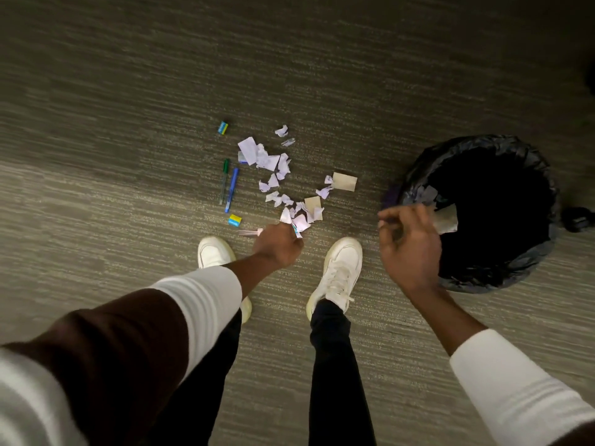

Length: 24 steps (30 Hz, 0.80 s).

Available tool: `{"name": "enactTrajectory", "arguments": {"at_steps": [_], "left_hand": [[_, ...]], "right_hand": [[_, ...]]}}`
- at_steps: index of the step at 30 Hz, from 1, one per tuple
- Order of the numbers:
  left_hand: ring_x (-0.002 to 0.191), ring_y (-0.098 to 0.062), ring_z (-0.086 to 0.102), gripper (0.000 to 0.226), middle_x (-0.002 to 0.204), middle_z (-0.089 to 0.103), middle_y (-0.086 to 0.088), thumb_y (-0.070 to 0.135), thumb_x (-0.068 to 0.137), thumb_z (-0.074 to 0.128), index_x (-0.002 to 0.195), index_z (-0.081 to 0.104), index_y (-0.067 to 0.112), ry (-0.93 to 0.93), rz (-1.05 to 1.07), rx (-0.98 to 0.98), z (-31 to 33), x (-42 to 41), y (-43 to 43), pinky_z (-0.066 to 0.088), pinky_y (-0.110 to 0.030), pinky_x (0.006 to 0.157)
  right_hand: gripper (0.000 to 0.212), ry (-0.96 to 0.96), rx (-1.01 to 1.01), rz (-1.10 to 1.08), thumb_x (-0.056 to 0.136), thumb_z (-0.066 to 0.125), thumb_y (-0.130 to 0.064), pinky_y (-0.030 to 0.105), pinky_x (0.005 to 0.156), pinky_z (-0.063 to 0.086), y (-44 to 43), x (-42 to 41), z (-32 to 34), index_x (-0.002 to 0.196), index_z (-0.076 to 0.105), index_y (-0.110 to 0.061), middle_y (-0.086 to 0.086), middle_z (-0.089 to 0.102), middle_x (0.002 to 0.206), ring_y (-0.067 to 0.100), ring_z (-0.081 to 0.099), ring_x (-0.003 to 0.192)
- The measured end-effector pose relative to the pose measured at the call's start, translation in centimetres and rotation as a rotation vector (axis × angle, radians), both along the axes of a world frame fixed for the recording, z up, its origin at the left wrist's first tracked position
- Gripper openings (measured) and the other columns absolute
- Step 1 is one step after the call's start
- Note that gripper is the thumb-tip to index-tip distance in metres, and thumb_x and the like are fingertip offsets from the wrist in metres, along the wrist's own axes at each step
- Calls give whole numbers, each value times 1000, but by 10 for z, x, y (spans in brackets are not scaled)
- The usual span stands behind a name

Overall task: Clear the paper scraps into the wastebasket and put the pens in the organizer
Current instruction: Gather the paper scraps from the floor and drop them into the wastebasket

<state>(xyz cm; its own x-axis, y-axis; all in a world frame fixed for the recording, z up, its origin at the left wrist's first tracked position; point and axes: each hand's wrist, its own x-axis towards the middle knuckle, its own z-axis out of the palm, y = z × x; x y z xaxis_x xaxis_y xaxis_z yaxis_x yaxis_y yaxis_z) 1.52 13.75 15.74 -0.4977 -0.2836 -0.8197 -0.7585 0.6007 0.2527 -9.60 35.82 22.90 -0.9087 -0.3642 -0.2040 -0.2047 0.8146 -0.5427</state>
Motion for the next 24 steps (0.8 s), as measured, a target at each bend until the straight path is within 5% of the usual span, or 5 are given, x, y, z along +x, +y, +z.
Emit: {"name": "enactTrajectory", "arguments": {"at_steps": [9, 14, 17, 20, 24], "left_hand": [[120, -37, 64, 41, 126, 67, -18, 38, 95, 66, 120, 66, 6, -15, -82, -5, -59, 32, -37, 51, -41, 92], [138, -36, 47, 63, 150, 45, -19, 35, 98, 65, 146, 41, 3, 91, -392, -67, -95, 47, -43, 52, -50, 101], [133, -34, 46, 70, 146, 39, -17, 42, 96, 66, 146, 35, 5, 175, -503, -106, -132, 51, -38, 61, -49, 90], [150, -40, 29, 106, 165, 16, -23, 60, 87, 73, 159, 18, 4, 167, -573, -138, -169, 53, -27, 60, -50, 96], [156, -48, 15, 131, 170, -10, -27, 75, 78, 72, 165, -3, 11, 187, -536, -143, -207, 58, -11, 52, -57, 105]], "right_hand": [[33, -259, 317, 314, 94, 75, -26, 39, 85, 54, -99, 10, -85, 123, 63, -15, 12, 61, 131, 33, 65, 115], [81, -331, 500, 337, 81, 77, -54, 48, 101, 53, -116, 12, -159, 147, 50, -15, 23, 57, 143, 41, 55, 129], [111, -354, 605, 359, 75, 76, -70, 64, 114, 41, -120, 13, -204, 161, 24, -23, 30, 31, 160, 50, 31, 148], [124, -350, 623, 330, 76, 78, -70, 74, 121, 21, -123, 4, -232, 166, 3, -29, 30, -3, 171, 51, -3, 159], [134, -314, 645, 287, 62, 80, -80, 78, 120, 19, -114, -7, -266, 162, -1, -43, 25, -9, 172, 51, -7, 159]]}}
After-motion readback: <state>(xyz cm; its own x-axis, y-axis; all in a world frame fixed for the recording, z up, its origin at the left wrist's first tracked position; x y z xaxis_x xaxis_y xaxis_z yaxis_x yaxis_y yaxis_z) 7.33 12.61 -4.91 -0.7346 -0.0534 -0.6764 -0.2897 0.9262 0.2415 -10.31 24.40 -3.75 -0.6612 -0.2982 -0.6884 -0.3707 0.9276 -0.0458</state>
